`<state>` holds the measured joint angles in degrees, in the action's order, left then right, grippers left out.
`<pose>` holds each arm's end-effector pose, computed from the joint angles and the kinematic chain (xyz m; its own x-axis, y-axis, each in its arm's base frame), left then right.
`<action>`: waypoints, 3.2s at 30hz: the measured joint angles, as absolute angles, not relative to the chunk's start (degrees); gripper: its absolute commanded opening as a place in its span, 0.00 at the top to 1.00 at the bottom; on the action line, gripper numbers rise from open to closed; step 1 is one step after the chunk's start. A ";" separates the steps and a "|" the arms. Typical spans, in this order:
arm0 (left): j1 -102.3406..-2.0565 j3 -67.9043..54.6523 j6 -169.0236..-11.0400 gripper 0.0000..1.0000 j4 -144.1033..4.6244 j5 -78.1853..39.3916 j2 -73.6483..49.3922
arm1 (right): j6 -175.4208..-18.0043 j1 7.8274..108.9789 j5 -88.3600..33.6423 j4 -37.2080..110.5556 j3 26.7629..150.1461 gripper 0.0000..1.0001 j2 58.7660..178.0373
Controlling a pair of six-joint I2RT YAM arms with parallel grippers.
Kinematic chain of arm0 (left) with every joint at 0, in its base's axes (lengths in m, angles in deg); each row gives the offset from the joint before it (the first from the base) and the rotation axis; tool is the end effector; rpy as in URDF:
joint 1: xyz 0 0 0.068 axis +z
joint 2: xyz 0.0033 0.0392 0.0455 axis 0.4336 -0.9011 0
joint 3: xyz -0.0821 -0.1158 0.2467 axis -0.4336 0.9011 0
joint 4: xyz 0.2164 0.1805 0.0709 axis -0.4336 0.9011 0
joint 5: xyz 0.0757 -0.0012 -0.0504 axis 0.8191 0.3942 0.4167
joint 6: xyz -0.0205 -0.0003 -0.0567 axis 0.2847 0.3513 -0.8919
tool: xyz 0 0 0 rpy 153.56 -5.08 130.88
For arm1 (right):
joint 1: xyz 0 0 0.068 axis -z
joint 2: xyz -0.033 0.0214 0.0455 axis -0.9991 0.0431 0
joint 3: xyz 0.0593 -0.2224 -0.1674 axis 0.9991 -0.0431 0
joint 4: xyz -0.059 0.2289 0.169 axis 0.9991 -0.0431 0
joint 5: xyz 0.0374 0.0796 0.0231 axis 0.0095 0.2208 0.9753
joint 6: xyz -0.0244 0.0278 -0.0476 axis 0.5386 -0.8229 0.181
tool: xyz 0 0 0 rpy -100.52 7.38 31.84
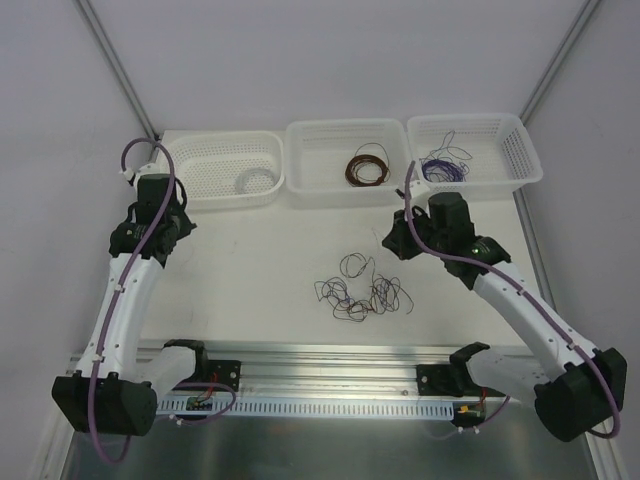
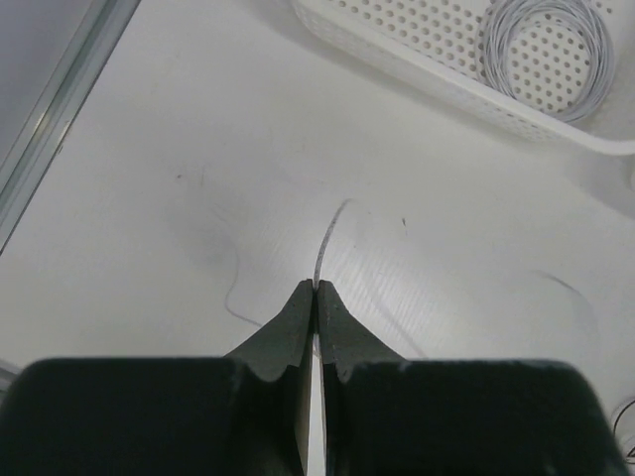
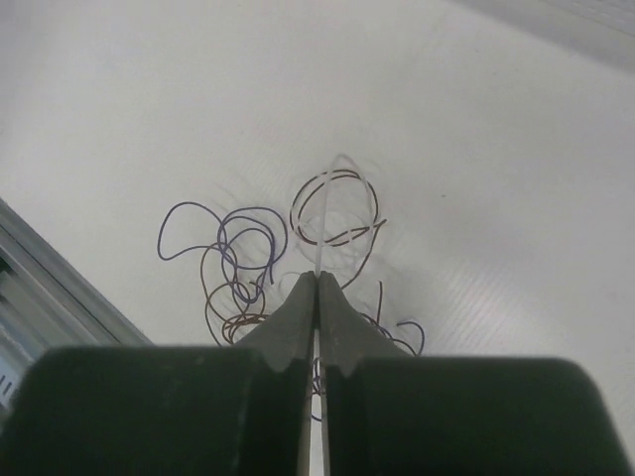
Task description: Untangle the cables
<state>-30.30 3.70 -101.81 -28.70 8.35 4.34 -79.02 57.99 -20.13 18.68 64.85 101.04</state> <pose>0.2442 -0.0047 0.3557 -0.4617 -0.3379 -0.8202 -0.4099 0.9012 -0.1405 0.2390 0.1485 0.3049 -0.3044 -0.3822 -0.8725 -0.7401 0.6715 -0.0359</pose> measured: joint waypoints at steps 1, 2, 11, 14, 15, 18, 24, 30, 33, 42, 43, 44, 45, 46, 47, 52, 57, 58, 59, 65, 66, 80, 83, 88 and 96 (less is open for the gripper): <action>-28.75 3.70 -101.81 1.00 -28.72 7.65 4.30 | -79.48 59.70 -19.65 18.31 64.33 0.99 99.36; -27.46 3.70 -101.83 1.00 -28.81 6.91 4.32 | -80.03 61.25 -19.49 17.91 63.93 0.99 97.98; -20.36 1.03 -101.83 1.00 -28.72 -0.92 4.43 | -83.09 68.55 -19.16 13.26 61.57 0.99 92.87; -20.38 -1.37 -101.74 1.00 -28.81 -5.09 4.69 | -84.27 68.57 -17.57 12.98 60.22 0.99 92.94; -20.38 -2.33 -101.72 1.00 -28.68 -6.67 4.82 | -84.75 68.50 -17.07 12.95 59.56 0.98 93.02; -20.38 -6.07 -101.50 1.00 -28.39 -11.17 5.08 | -85.87 67.76 -16.24 12.76 57.99 0.95 94.01; -20.38 -18.77 -101.17 1.00 -27.85 -18.56 2.88 | -87.09 64.70 -16.15 12.14 55.98 0.94 95.25; -20.38 -34.11 -100.95 1.00 -29.53 -22.27 -4.77 | -88.40 62.10 -16.17 12.17 54.97 0.95 95.62; -20.38 -39.38 -100.25 1.00 -31.41 -23.15 -10.06 | -88.62 60.22 -16.17 12.19 54.95 0.95 96.11; -20.38 -42.88 -97.92 1.00 -40.19 -24.39 -28.14 | -89.03 57.95 -16.17 12.23 54.95 0.98 96.32; -20.38 -42.88 -97.48 1.00 -41.48 -24.50 -30.28 | -89.03 57.90 -16.17 12.23 54.93 0.97 96.32; -20.38 -42.88 -97.06 1.00 -42.73 -24.57 -32.49 | -89.03 57.82 -16.19 12.23 54.91 0.98 96.32; -20.38 -42.88 -96.71 1.00 -43.91 -24.59 -34.67 | -89.06 57.73 -16.19 12.21 54.88 0.98 96.32; -20.38 -42.88 -96.28 1.00 -45.16 -24.65 -36.75 | -89.06 57.58 -16.19 12.21 54.88 0.98 96.32; -20.38 -42.88 -95.69 1.00 -46.45 -24.65 -38.85 | -89.06 57.49 -16.19 12.23 54.88 0.98 96.32; -20.38 -42.83 -93.39 1.00 -50.18 -24.37 -48.33 | -89.71 57.31 -16.24 12.17 54.88 0.98 96.32; -20.38 -38.97 -91.03 0.74 -50.90 -21.75 -51.83 | -89.93 57.27 -16.39 12.12 54.88 0.98 96.35; -20.38 -38.18 -90.79 0.64 -50.90 -20.89 -51.74 | -89.93 57.27 -16.50 12.10 54.91 0.98 96.37; -20.38 -37.20 -90.46 0.49 -51.32 -20.24 -51.55 | -89.91 57.25 -16.56 12.04 54.93 0.98 96.37; -20.62 -27.23 -89.17 0.13 -51.87 -19.63 -43.66 | -89.65 56.90 -17.61 10.29 57.33 0.99 96.54; -20.88 -25.11 -89.04 0.06 -52.00 -19.61 -40.86 | -89.47 56.79 -17.77 10.02 58.16 0.99 96.54; -46.91 0.38 -88.34 0.02 -53.57 -24.22 -1.67 | -86.15 53.47 -14.22 8.67 72.85 0.99 98.66; -52.73 2.54 -88.06 0.05 -53.42 -25.66 0.34 | -84.55 51.56 -11.91 8.69 75.21 0.99 99.95; -61.60 4.84 -85.48 0.13 -53.53 -28.70 1.76 | -81.95 48.57 -8.56 8.65 76.52 0.99 101.15; -68.83 6.93 -78.83 0.29 -54.95 -34.51 1.02 | -79.07 46.14 -4.11 8.19 76.54 0.99 101.24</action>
